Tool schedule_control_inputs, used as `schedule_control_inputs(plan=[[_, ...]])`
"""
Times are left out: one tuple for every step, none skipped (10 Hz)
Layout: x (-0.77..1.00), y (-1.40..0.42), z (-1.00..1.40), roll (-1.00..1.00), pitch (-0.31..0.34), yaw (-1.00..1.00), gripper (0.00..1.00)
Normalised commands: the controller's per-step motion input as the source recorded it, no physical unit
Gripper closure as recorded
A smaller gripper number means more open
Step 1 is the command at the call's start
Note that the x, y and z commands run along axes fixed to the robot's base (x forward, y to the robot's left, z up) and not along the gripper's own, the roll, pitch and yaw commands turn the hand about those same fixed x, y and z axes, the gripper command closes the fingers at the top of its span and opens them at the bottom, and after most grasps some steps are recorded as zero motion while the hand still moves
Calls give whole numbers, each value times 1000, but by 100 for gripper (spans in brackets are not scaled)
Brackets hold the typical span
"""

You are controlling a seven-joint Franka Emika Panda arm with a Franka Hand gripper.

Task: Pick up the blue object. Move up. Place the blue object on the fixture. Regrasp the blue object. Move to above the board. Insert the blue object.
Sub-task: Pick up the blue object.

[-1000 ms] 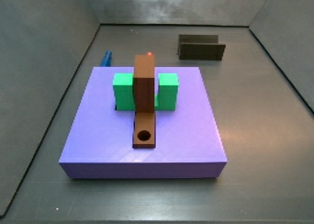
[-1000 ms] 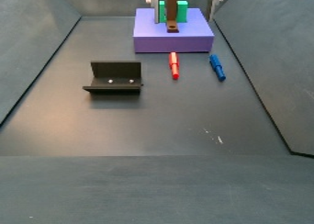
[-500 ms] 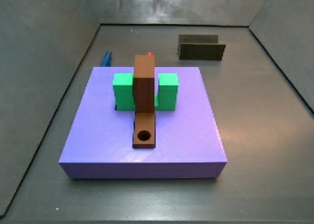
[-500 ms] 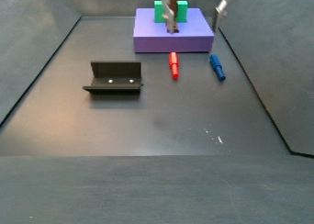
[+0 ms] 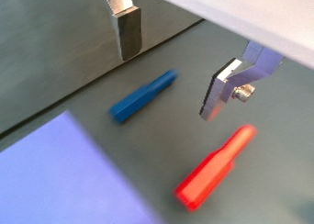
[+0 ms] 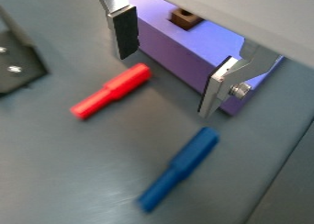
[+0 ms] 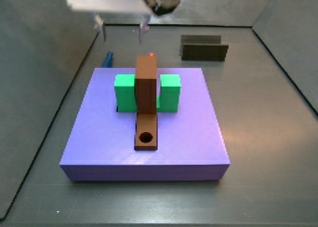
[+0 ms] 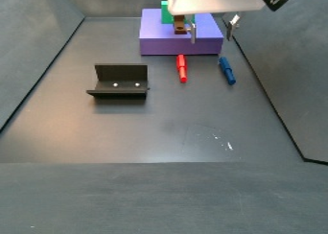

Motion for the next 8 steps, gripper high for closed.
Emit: schedule_control_inputs(plan=[[-483,-329,-529,-59,-301,303,0],[-177,-40,-63,110,-30,94,0],[-34,0,0,0,0,0,0],[-197,160,-177,-181,-251,-57,0],[-149,266,-211,-216,-390,-74,0],[-143,277,-174,-161,-419,-69,0],[-63,231,-11,-71,-244,-23,0],[-77,169,-120,-44,-236,0,0]])
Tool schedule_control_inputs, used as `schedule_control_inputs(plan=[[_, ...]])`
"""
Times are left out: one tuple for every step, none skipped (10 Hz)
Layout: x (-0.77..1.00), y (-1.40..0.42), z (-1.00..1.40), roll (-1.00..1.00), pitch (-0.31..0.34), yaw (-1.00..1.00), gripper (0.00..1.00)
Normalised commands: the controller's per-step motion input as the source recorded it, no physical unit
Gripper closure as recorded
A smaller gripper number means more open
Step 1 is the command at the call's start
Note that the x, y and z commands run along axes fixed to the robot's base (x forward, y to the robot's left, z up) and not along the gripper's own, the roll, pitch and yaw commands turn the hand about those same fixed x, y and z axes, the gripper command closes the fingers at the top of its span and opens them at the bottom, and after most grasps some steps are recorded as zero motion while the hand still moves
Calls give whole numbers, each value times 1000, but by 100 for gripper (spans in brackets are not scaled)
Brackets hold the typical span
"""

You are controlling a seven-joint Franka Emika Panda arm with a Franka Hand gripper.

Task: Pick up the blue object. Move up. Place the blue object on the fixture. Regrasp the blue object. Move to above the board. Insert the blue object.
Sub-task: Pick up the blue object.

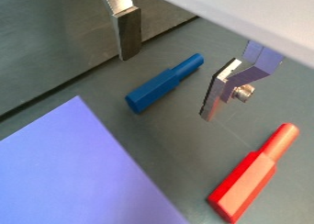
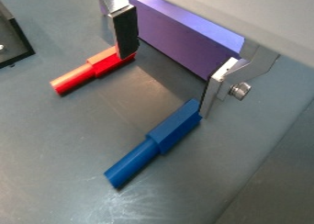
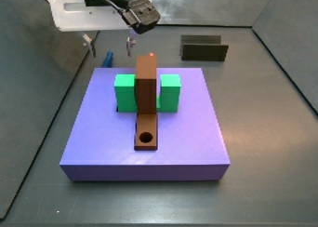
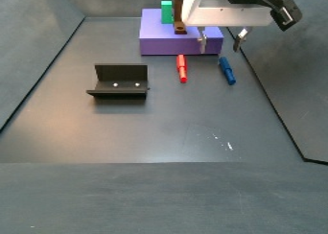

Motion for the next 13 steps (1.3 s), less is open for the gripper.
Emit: schedule_control_inputs(plan=[[0,0,-366,139,-124,-9,0],[-11,-117,-623,226,-170,-191,0],[-120,-120,-554,214,-250,-214,0],[-151,-66,-377,179,-233,-157,0],[-180,0,-331,103,-299,-103,0],[-154,0,-266,63,-290,-23,0],[-151,0,-246,40,-289,0,0],[-69,0,-89,11,-200,0,0],[0,0,-109,3,-27,0,0],[0,0,-223,0,-120,-31,0],[-17,0,-200,0,-96,-9,0],[0,0,-26,0,0,0,0],[0,0,-71,0,0,0,0]])
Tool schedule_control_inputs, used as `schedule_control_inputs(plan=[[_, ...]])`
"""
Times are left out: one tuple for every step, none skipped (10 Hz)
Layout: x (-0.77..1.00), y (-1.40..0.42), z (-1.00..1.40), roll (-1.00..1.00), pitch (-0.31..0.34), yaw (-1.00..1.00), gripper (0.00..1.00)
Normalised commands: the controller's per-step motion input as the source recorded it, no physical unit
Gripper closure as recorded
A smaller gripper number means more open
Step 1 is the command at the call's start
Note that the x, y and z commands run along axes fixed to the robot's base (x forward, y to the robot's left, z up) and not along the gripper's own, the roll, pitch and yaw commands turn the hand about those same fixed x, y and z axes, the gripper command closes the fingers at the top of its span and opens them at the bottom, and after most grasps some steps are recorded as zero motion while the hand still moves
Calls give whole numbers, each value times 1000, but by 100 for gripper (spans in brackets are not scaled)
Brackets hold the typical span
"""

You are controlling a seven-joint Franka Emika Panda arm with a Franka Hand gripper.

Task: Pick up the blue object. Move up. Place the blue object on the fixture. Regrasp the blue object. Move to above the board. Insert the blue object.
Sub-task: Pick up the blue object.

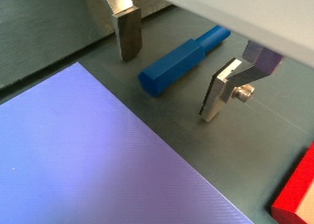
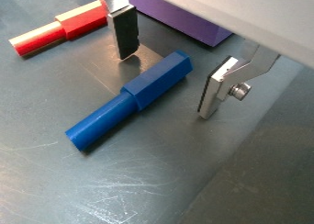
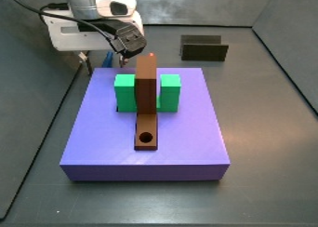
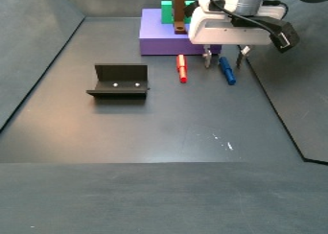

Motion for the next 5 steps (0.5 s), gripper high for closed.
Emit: schedule_control_inputs(plan=[[0,0,0,0,0,0,0],[0,0,0,0,0,0,100],[0,0,0,0,0,0,100],[0,0,0,0,0,0,100],[0,0,0,0,0,0,100]])
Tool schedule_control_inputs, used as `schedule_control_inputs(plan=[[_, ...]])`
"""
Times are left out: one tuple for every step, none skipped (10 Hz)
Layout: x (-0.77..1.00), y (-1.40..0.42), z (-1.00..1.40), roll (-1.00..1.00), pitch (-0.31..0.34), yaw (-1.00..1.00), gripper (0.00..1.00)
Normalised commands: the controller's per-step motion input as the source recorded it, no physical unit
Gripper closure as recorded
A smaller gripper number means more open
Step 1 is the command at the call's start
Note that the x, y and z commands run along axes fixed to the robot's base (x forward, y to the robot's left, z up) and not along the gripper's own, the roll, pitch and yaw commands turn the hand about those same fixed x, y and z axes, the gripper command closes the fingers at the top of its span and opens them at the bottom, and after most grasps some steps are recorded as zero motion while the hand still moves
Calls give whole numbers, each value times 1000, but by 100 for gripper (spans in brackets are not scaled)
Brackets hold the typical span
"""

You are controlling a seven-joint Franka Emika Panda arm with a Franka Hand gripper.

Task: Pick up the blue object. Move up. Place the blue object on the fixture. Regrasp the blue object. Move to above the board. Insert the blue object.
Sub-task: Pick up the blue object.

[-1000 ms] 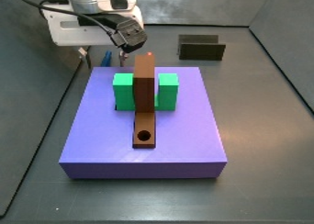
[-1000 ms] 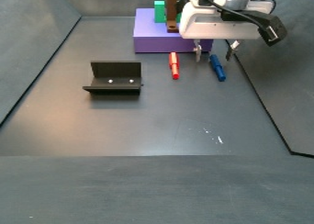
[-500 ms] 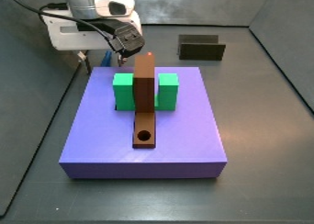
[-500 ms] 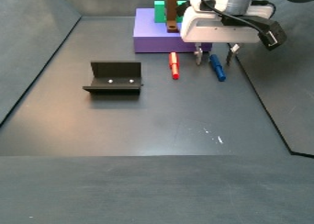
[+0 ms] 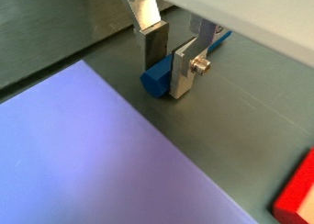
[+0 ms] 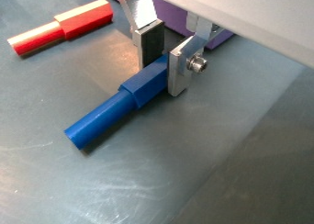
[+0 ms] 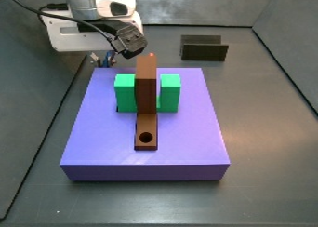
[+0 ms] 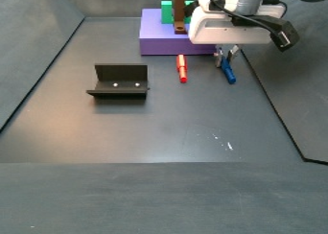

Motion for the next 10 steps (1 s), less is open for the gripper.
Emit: schedule_control_inputs(plan=[[0,0,0,0,0,0,100],[0,0,0,0,0,0,100],[0,0,0,0,0,0,100],[0,0,0,0,0,0,100],[0,0,0,0,0,0,100],[0,0,0,0,0,0,100],[0,0,0,0,0,0,100],[0,0,0,0,0,0,100],[0,0,0,0,0,0,100],[0,0,0,0,0,0,100]])
